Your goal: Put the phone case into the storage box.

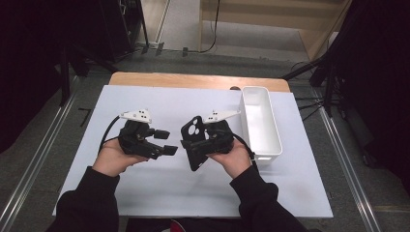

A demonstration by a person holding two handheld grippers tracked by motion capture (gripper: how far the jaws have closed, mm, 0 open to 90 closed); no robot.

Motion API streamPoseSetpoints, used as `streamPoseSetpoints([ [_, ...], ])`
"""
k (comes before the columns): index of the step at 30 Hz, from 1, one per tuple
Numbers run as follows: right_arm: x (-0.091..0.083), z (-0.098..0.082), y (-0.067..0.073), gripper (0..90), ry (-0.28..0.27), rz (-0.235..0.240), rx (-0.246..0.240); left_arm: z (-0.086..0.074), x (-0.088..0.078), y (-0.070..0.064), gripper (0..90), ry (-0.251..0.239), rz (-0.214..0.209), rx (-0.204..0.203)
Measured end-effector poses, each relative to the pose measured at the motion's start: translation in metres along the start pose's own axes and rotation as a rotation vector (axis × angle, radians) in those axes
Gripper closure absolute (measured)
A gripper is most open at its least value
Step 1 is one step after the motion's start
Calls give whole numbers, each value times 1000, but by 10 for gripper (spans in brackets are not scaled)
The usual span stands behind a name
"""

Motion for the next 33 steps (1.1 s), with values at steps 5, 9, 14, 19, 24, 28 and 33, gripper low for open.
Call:
streamPoseSetpoints([
  [5, -3, 0, 0, 119, 5, 2, -7, -10, 6, 3, 287, -7, 12, -6],
  [9, -5, 1, 0, 119, 5, 8, -15, -17, 9, 7, 286, -15, 34, -4],
  [14, -5, -1, 1, 119, 15, 12, -26, -27, 11, 10, 285, -39, 48, -9],
  [19, -7, 0, 2, 119, 15, 33, -24, -35, 15, 12, 285, -39, 70, -8],
  [24, -6, -2, 2, 119, 26, 36, -40, -49, 19, 18, 286, -36, 83, -24],
  [28, -6, -3, 4, 119, 28, 54, -45, -59, 22, 21, 286, -29, 90, -48],
  [33, -8, -4, 5, 118, 32, 60, -56, -70, 28, 18, 286, 4, 89, -45],
])
Point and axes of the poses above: each handheld gripper's, and its own axes: x roughly forward along the jaws, z roughly out of its top, y roughly to its left, the point moved 10 cm from there along x, roughly forward along the jaws, and after that the axes turned 7 degrees about y, right-handed, at the moved point
